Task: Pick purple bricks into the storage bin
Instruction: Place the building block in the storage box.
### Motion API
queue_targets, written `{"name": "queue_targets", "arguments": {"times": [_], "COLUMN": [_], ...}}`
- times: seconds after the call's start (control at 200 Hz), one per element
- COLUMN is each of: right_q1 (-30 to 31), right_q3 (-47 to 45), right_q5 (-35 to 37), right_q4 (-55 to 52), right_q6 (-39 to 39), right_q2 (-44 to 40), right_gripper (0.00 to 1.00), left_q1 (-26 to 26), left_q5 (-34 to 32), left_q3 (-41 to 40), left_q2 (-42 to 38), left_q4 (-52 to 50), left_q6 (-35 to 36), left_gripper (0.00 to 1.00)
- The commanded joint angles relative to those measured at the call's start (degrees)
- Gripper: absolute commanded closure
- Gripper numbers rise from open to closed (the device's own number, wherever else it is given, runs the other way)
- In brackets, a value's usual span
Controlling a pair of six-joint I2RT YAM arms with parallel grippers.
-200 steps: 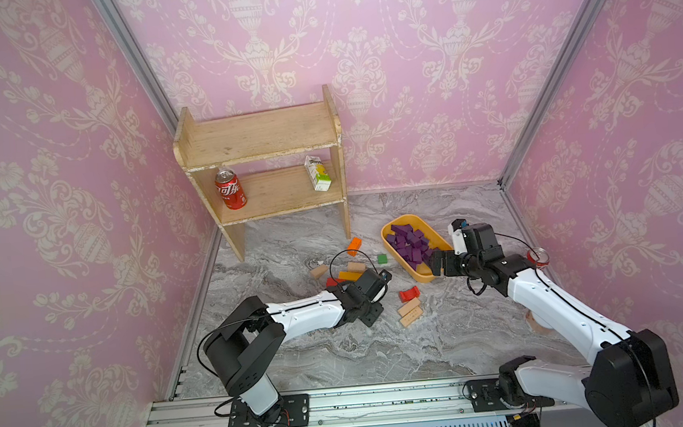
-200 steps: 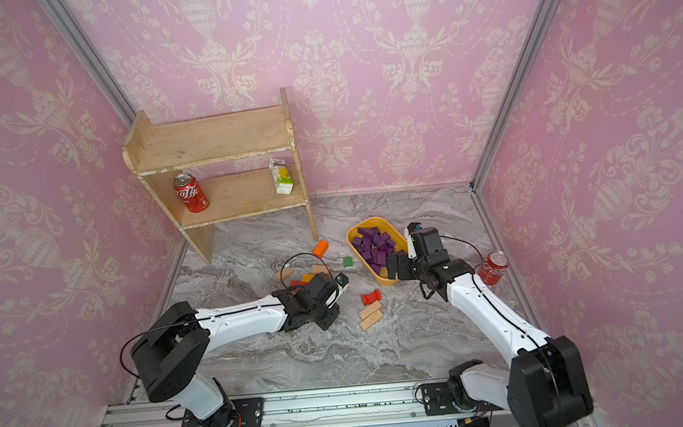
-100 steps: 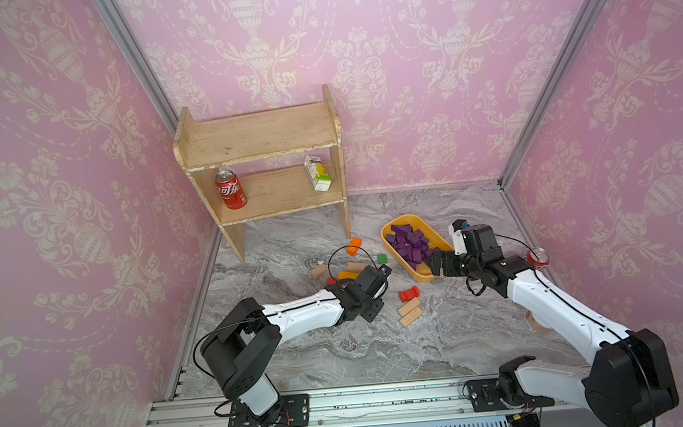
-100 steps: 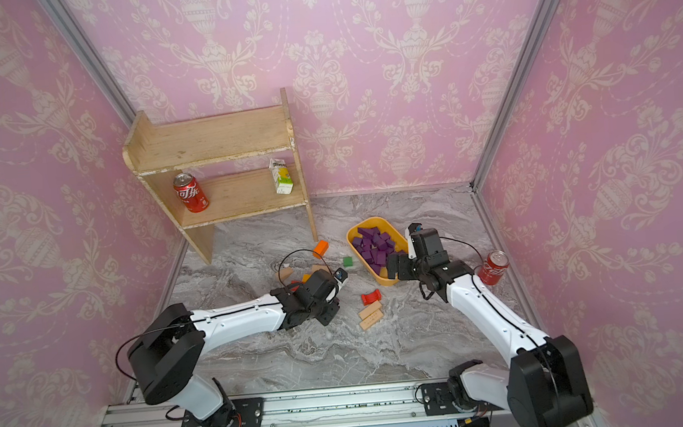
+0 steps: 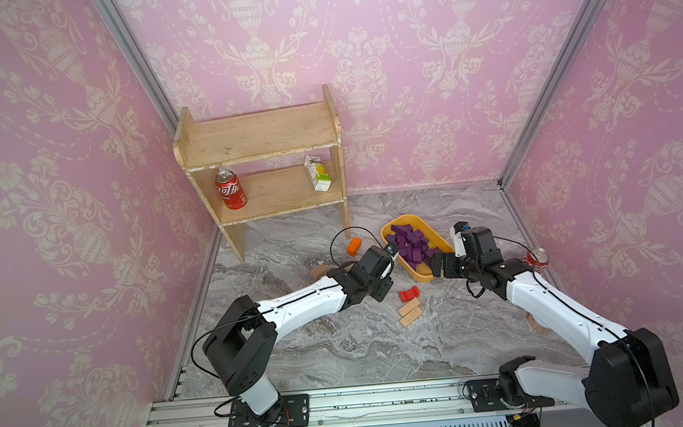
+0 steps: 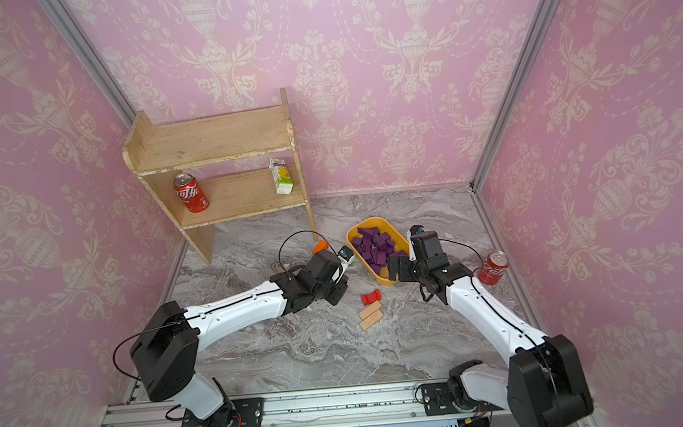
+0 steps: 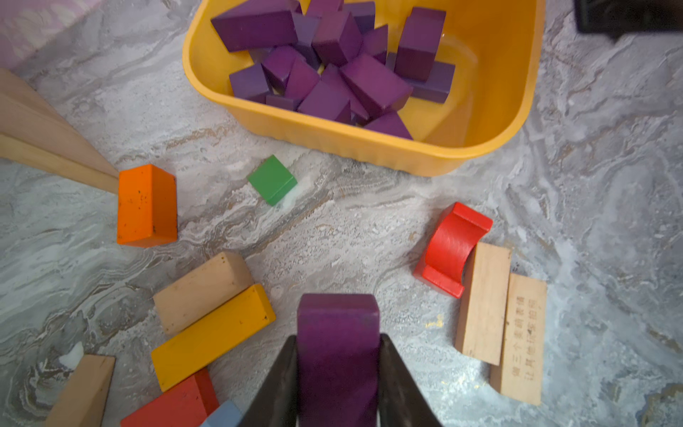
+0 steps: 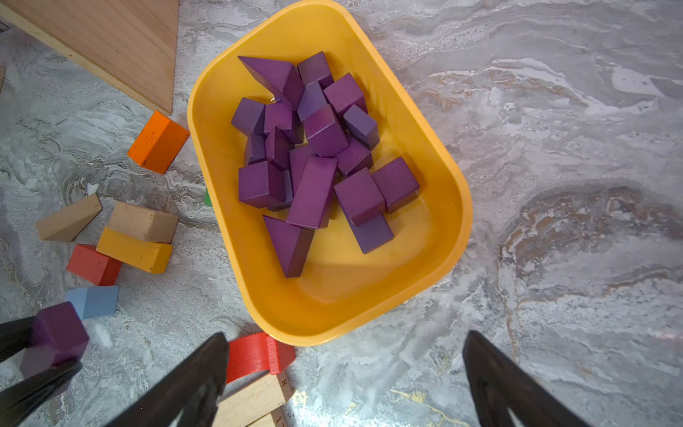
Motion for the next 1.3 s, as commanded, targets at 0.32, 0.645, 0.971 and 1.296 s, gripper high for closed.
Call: {"name": "queue_targets", "arguments": {"times": [0.32,0.645,0.971,1.296], "right_q1": [0.0,-0.1,-0.1,-0.2], "right_q3": [-4.5,-4.4,-4.6,-5.3], "right_q5": [7.7,8.1,7.8,7.9], "right_q4": [1.7,1.6,1.7,2.1], "right_q6": [1.9,1.9,1.9,2.0], "right_q2": [-6.1,-5.5,-5.6,-6.8], "right_gripper": [0.0,0.0,0.0,0.0], "left_q1": [2.0,2.7,3.0,7.2], "left_q5": [3.0,5.4,1.0,-11.0], "left_q3": [22.0,35.0,32.4,4.1], "left_q2": [15.0,23.4,21.2,-2.4], "left_q4": [0.0,-1.7,1.5,15.1], "left_q6": [4.9,4.9,3.8,6.3], "left_gripper": [0.74,0.56,0.02,0.01]}}
